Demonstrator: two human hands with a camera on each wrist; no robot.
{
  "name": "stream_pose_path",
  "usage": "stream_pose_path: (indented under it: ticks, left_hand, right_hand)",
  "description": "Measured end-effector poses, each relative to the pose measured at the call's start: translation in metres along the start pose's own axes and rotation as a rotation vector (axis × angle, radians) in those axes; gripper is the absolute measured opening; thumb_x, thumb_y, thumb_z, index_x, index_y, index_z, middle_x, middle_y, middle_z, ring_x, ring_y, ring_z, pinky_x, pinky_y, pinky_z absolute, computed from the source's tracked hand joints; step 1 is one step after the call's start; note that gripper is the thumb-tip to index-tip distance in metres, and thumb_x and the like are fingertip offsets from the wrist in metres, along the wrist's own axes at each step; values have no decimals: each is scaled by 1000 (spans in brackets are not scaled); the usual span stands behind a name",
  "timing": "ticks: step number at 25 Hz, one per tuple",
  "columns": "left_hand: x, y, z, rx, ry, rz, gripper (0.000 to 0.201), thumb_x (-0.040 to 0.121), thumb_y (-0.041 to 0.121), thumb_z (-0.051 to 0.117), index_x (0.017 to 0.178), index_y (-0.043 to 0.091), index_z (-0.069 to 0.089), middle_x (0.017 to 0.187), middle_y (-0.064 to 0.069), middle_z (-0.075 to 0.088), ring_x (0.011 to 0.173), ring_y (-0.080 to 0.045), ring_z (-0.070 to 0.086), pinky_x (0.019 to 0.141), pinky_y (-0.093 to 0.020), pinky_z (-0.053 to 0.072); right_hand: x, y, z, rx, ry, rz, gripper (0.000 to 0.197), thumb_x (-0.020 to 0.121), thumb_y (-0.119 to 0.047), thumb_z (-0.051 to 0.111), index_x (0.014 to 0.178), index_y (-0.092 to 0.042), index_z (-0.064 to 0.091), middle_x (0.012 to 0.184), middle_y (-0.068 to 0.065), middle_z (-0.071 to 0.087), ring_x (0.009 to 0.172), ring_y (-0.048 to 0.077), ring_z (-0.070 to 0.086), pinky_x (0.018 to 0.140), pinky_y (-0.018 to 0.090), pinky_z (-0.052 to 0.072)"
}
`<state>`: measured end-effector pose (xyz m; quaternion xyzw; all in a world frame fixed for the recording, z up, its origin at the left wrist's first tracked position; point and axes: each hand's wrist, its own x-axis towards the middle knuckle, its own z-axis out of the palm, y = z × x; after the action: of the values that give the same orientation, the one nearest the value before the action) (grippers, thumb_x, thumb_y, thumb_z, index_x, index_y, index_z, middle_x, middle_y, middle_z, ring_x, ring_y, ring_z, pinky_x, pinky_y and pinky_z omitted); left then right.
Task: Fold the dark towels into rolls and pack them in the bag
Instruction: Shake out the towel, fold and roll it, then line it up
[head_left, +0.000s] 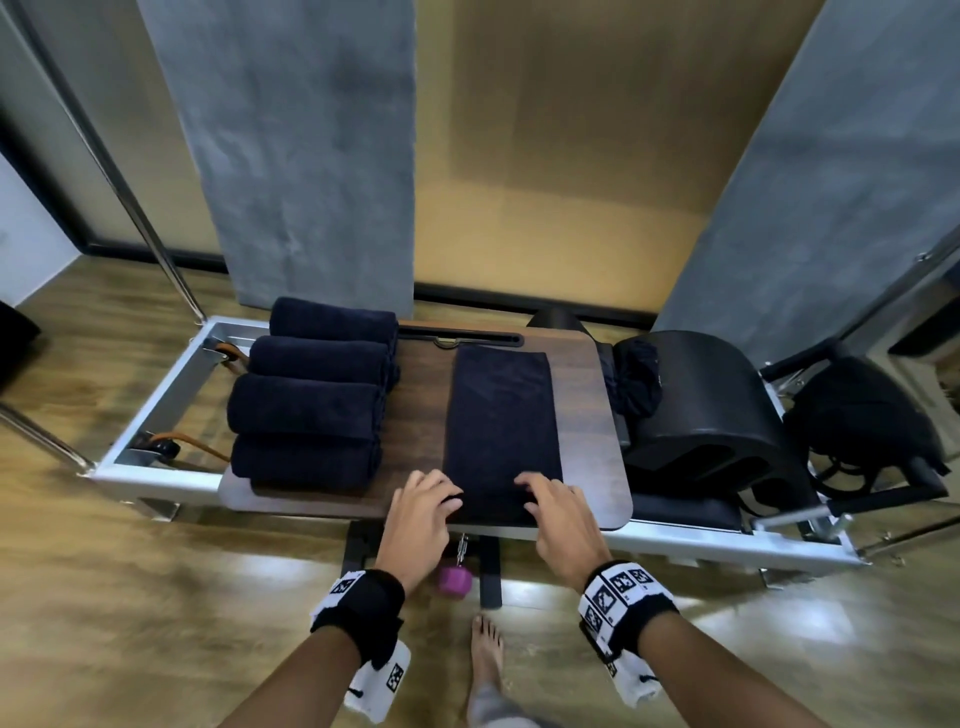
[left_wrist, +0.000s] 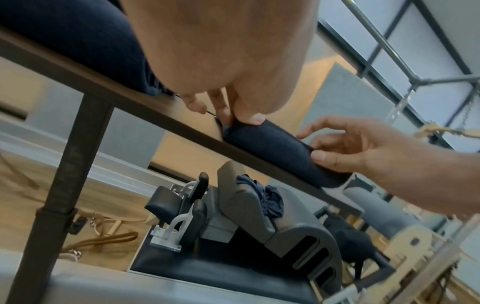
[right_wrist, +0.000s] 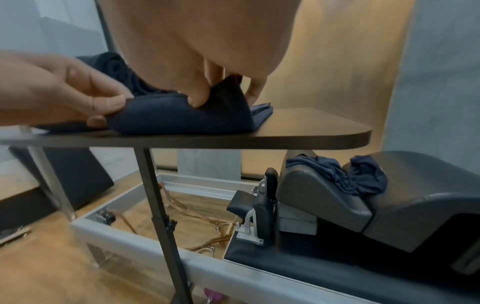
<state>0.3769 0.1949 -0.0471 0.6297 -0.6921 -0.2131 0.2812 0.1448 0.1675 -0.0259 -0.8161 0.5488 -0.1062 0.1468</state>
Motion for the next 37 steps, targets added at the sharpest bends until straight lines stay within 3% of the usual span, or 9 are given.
stream_pose_path:
  ticks: [5,8,11,13,17,22,25,31,37]
  left_hand:
    - [16,6,-3,-280,19,-285,13,101,28,64,102,39,58,91,8,63,87,-13,58,82,-36,49]
    - [27,12,-3,-259,28,-418,10,96,37,70,89,31,65,88,10,64,86,-14,62,79,-37,52]
    - [35,18,-3,-195,6,-523,13,96,39,70,99,30,61,92,11,64,92,-15,62,82,-36,49]
    - [36,23,-1,-166,10,-540,20,97,38,69,108,29,54,93,9,62,95,-19,62,88,-39,49]
    - [26,33,6,-67,110,-418,18,102,34,64,111,27,50,95,8,55,99,-20,57,91,-44,48]
    - [29,34,6,-35,110,-433,8,103,30,62,101,23,60,97,7,57,103,-22,61,93,-45,48]
    - [31,36,8,-30,128,-431,6,102,28,64,102,24,60,99,6,57,104,-22,61,92,-44,49]
    - [17,31,21,260,116,37,25,99,62,57,107,40,67,117,18,52,112,-8,48,88,-36,38]
    - [37,22,17,334,-8,27,21,98,45,66,117,40,74,107,23,63,105,-8,53,88,-36,34]
  right_hand:
    - [6,10,-1,148,107,-24,15,99,-5,62,105,-17,68,105,-1,63,91,24,63,80,44,54]
    - [0,5,7,-43,258,-41,3,94,-15,74,94,-18,75,120,5,63,108,25,62,95,43,49]
    - [-6,0,15,-232,254,-120,29,91,-42,74,94,-13,75,130,12,63,123,30,59,108,55,40]
    - [-8,-1,16,-310,214,-165,23,83,-29,82,97,-13,74,128,11,60,124,30,57,110,54,36]
    - [1,-3,7,-331,139,-157,29,65,-9,75,92,-18,72,103,-1,60,105,24,57,104,44,34]
    - [3,5,8,-256,168,-192,24,93,-42,70,102,-19,72,101,-4,65,97,20,61,96,43,46]
    - [4,7,8,-290,158,-172,18,82,-24,79,99,-23,72,101,-8,63,97,18,59,100,41,35]
    - [23,-4,1,-281,61,7,36,54,-13,82,85,-22,65,84,-4,62,84,24,58,94,45,34]
    - [35,-2,0,-134,18,77,57,77,-2,66,126,-27,49,101,-6,66,98,23,59,97,39,37]
